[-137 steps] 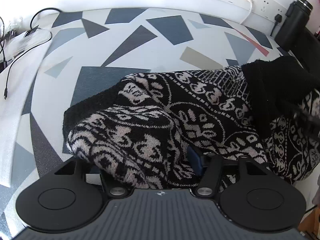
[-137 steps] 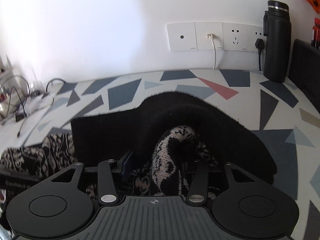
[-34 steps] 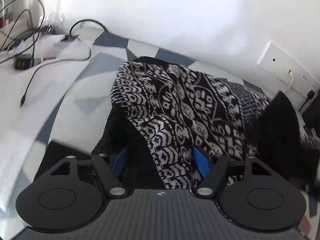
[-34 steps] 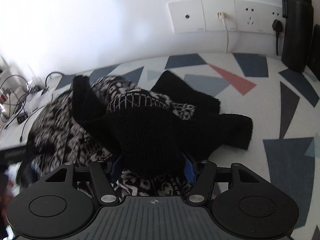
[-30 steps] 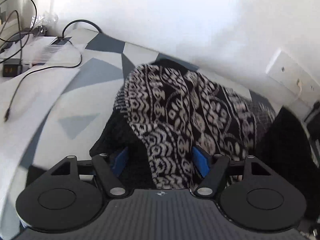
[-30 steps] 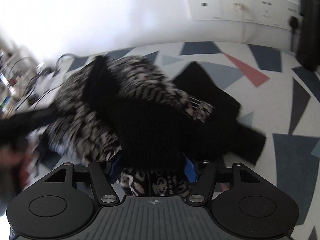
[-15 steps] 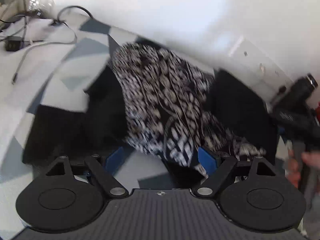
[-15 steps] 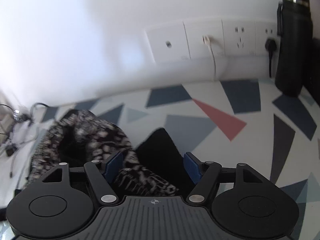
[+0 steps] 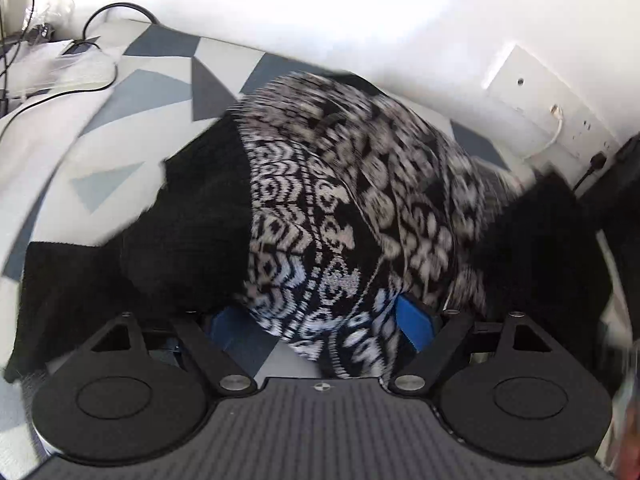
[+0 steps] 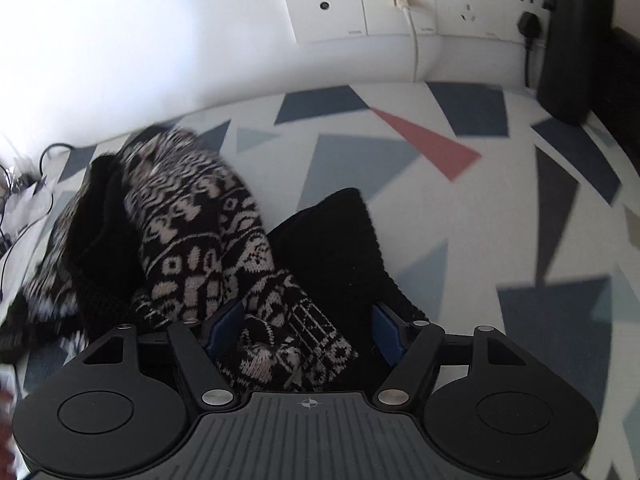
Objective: Fold clothes
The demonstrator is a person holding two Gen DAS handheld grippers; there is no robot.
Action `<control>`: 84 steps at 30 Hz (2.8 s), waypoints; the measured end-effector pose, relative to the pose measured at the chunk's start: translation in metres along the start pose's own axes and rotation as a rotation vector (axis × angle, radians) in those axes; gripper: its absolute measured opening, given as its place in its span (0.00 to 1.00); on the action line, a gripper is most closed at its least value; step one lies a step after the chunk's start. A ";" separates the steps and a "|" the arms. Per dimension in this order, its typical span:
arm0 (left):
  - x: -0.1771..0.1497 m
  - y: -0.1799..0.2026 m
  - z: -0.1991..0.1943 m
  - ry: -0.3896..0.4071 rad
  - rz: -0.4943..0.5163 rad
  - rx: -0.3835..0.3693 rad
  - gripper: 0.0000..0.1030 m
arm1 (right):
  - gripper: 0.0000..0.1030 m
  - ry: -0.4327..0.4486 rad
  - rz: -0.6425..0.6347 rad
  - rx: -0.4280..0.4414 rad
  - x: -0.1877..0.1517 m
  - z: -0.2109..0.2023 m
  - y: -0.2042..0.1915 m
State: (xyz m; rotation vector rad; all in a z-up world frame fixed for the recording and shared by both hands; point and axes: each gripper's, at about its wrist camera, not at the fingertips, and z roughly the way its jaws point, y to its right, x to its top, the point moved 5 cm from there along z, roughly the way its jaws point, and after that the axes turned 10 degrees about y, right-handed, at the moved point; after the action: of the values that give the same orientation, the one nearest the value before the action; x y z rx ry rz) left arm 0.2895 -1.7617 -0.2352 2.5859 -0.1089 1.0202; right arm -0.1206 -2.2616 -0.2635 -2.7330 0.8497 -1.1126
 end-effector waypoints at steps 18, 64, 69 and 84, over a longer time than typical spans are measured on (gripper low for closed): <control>-0.025 -0.011 -0.047 -0.120 -0.127 -0.214 0.85 | 0.63 0.025 0.204 0.095 -0.035 -0.056 0.029; -0.020 0.061 -0.075 0.015 0.123 -0.216 0.21 | 0.36 0.040 0.115 0.112 -0.048 -0.038 0.009; 0.004 0.014 -0.130 0.250 0.145 -0.036 0.15 | 0.09 0.115 0.119 0.134 -0.047 -0.045 0.004; -0.057 -0.053 -0.131 0.042 -0.026 0.060 0.14 | 0.29 0.236 0.272 -0.123 -0.022 -0.074 0.052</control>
State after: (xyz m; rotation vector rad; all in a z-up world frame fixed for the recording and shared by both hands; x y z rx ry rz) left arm 0.1734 -1.6690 -0.2015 2.6108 -0.0342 1.0838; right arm -0.2064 -2.2843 -0.2365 -2.5048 1.3166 -1.3784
